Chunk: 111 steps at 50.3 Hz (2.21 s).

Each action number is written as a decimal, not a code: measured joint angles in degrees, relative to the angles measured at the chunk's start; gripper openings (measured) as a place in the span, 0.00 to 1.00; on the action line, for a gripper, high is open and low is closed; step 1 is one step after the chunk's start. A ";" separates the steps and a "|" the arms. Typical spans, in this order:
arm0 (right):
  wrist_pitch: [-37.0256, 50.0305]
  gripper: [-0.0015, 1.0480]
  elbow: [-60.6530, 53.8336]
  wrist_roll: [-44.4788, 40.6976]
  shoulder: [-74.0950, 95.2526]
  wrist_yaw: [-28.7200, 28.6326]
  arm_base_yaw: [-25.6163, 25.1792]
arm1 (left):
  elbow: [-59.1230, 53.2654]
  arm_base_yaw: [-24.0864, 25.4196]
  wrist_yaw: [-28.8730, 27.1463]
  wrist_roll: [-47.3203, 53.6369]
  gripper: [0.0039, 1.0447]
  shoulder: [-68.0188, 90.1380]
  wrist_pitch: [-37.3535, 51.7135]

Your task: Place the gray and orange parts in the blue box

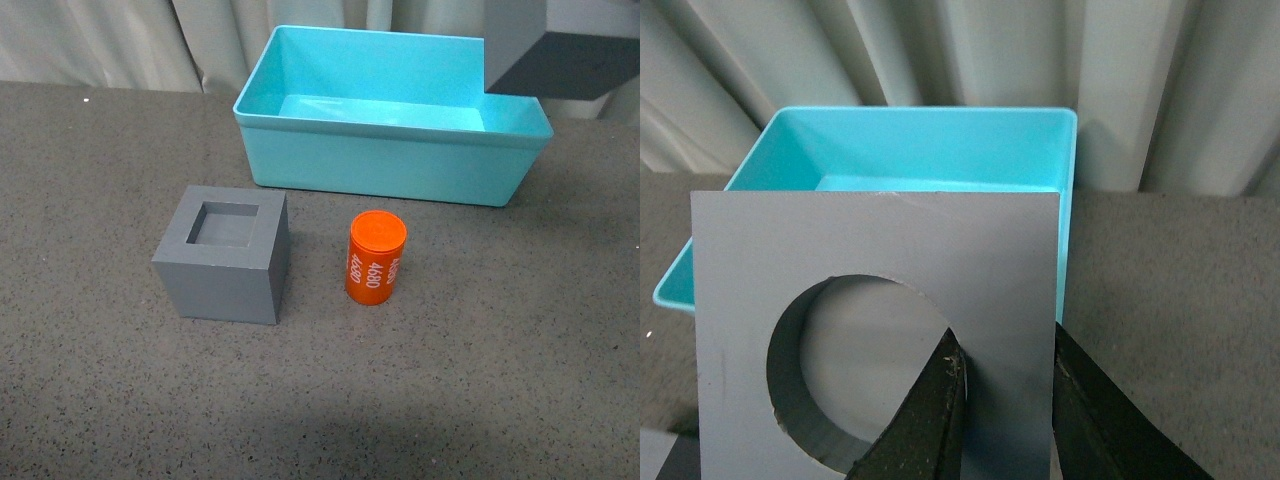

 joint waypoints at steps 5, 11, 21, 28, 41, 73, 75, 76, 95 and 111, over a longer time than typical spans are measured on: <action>2.19 0.17 5.64 0.39 6.84 3.06 1.42 | 0.00 0.00 0.00 0.00 0.94 0.00 0.00; -1.22 0.17 12.35 0.70 14.47 5.09 2.60 | 0.00 0.00 0.00 0.00 0.94 0.00 0.00; -2.32 0.17 17.81 2.34 22.03 7.41 3.80 | 0.00 0.00 0.00 0.00 0.94 0.00 0.00; -2.93 0.17 21.33 3.41 26.93 8.52 4.24 | 0.00 0.00 -0.02 0.00 0.94 0.00 0.00; -4.37 0.17 24.81 3.93 32.79 9.55 4.00 | 0.00 0.00 -0.02 0.00 0.94 0.00 0.00; -5.77 0.31 28.85 3.08 37.42 9.88 3.65 | 0.00 0.00 0.00 0.00 0.94 0.00 0.00; -4.72 0.39 28.55 2.86 36.94 9.97 3.69 | 0.00 0.00 0.00 0.00 0.94 0.00 0.00; -4.26 0.43 28.28 2.75 36.72 9.99 3.72 | 0.00 0.00 -0.02 0.00 0.94 0.00 0.00; 17.38 0.91 4.35 -6.71 14.19 11.30 3.80 | 0.00 0.00 0.00 0.00 0.94 0.00 0.00; 20.94 0.91 -18.16 -10.25 -8.17 17.81 4.42 | 0.00 0.00 0.00 0.00 0.94 0.00 0.00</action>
